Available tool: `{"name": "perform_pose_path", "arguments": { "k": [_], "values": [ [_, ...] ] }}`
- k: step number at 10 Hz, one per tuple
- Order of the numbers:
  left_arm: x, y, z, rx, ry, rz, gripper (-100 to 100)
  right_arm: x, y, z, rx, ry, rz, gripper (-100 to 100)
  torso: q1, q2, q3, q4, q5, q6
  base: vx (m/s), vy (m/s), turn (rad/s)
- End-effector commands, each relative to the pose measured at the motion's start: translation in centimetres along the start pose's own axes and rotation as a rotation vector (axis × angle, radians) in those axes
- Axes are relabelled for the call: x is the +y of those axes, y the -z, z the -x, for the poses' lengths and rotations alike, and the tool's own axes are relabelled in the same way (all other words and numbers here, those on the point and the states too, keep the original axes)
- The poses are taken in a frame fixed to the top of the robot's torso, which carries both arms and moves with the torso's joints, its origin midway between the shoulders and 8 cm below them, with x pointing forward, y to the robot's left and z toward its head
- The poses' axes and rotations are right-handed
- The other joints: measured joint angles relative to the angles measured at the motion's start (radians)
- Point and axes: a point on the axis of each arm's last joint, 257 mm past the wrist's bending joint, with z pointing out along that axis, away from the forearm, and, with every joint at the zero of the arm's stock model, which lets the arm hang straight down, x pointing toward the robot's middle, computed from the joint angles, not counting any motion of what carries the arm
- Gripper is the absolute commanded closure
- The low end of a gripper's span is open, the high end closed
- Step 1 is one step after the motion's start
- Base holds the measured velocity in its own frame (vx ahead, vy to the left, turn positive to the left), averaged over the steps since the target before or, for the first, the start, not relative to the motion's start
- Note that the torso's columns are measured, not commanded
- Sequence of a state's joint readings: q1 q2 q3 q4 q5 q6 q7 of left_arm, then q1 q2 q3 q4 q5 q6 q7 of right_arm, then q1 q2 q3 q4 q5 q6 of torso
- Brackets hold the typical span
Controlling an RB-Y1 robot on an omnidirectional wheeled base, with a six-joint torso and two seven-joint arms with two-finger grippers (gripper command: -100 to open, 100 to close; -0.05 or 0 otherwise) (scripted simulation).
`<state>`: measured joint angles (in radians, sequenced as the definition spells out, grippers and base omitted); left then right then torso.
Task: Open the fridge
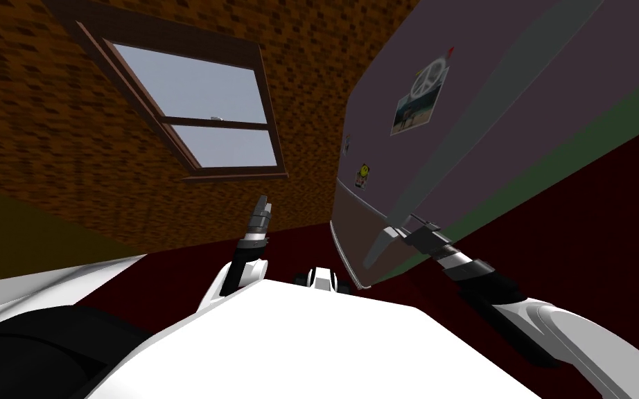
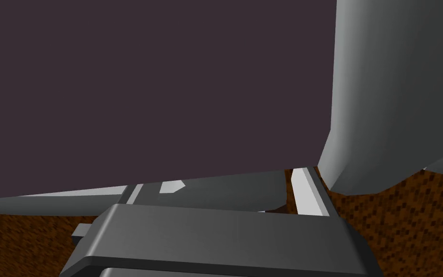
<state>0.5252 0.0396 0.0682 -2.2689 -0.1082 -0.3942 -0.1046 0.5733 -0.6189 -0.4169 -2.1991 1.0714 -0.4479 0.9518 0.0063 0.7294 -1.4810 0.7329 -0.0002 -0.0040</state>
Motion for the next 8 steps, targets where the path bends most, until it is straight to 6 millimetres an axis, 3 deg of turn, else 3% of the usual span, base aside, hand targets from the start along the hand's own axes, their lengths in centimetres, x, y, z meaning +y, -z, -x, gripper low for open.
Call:
{"name": "perform_pose_path", "arguments": {
  "k": [1,8],
  "values": [
    [0.0,0.0,0.0,0.0,0.0,0.0,0,-0.1,0.4,-1.2,0.032,-0.005,-0.003,100,0.0,-0.001,0.0,0.0,0.0,0.0,0.025,0.244,-0.061],
    [0.0,0.0,0.0,0.0,0.0,0.0,0,-1.5,2.5,-5.9,0.173,0.001,-0.039,100,-0.002,-0.009,-0.007,0.0,0.001,-0.006,0.032,0.317,-0.07]
  ]
}}
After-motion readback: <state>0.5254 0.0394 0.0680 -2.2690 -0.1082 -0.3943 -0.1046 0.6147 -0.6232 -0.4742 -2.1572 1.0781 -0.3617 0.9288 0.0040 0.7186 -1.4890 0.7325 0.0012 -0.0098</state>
